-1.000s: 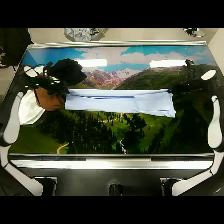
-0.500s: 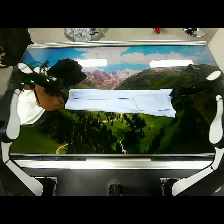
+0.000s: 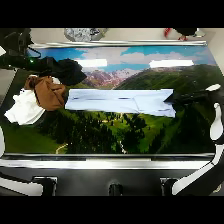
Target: Fold the shirts.
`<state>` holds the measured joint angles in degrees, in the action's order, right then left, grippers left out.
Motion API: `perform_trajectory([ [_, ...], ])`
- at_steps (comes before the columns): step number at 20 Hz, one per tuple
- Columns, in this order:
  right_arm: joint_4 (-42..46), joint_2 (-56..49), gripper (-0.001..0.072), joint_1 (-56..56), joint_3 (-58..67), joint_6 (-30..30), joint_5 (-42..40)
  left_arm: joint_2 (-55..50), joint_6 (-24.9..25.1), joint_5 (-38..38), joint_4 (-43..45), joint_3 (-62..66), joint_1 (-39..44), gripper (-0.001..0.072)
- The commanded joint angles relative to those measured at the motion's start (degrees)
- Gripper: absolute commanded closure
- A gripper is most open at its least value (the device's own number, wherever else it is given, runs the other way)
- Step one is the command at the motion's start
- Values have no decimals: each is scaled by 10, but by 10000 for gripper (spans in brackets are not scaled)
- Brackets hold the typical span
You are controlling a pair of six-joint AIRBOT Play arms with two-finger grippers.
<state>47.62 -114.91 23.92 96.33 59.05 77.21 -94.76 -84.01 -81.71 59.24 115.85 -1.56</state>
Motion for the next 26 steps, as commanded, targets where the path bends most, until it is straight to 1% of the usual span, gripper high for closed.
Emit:
perform_trajectory([
  [1,-23,-7,330,-38,-5,40,-43,22,0,1,1,-3,52,120],
  [2,-24,-3,633,-42,-5,49,-37,22,0,1,1,-10,65,120],
  [3,-26,5,669,-42,-4,54,-30,21,0,2,1,-20,79,121],
  [4,-26,17,670,-42,-4,44,-22,19,0,2,1,-31,93,127],
  [5,-25,37,671,-42,-4,31,-18,14,0,4,1,-43,110,336],
  [6,-26,59,671,-42,-4,25,-12,7,2,12,0,-56,127,603],
  [7,-26,86,671,-43,-4,24,1,-2,2,34,0,-73,149,657],
  [8,-26,112,671,-43,-4,22,12,-11,2,64,-11,-89,171,667],
  [10,-23,168,671,-43,-4,20,38,-38,2,139,-59,-119,221,677],
  [11,-18,197,671,-42,-4,20,51,-54,2,157,-76,-123,244,678],
  [13,-9,252,671,-42,-4,20,75,-82,-1,176,-98,-123,277,678],
  [16,13,324,671,-42,-4,21,111,-110,-31,206,-103,-123,314,678],
  [19,36,380,670,-42,-4,34,129,-133,-33,232,-104,-123,342,678],
  [21,50,404,670,-42,-4,41,141,-145,-46,249,-111,-123,358,678],
  [24,56,421,670,-42,-4,49,172,-164,-45,275,-174,-123,375,678],
  [26,56,431,670,-42,-4,54,183,-175,-45,295,-197,-123,390,679],
])
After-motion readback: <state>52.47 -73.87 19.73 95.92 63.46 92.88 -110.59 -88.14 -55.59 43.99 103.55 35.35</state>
